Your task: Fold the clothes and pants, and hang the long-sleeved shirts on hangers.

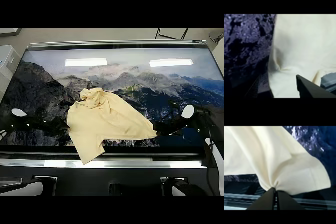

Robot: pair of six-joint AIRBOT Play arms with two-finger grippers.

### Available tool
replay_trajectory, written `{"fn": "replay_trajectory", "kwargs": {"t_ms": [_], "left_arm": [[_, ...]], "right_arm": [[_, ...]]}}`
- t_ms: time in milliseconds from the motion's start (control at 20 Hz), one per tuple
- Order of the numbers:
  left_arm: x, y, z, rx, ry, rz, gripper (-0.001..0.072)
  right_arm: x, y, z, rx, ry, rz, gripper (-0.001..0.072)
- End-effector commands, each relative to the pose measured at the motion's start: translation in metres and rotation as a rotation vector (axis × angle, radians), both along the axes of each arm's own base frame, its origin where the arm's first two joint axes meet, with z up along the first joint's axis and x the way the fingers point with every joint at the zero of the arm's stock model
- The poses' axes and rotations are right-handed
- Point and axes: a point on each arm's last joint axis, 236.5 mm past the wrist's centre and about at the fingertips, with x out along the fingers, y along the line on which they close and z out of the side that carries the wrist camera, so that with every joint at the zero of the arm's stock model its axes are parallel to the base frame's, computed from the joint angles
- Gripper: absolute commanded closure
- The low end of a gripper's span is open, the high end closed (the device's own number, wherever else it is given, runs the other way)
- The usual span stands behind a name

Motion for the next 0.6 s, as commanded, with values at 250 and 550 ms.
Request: {"fn": "replay_trajectory", "kwargs": {"t_ms": [250, 550], "left_arm": [[0.027, -0.038, 0.000, -0.071, -0.113, 0.077, 0.0681], [0.111, -0.011, 0.388, 0.095, -1.196, 0.067, 0.0681]], "right_arm": [[0.010, -0.001, 0.008, -0.006, -0.034, 0.011, 0.0681], [0.138, -0.042, 0.235, -0.231, -0.703, 0.098, 0.0681]]}}
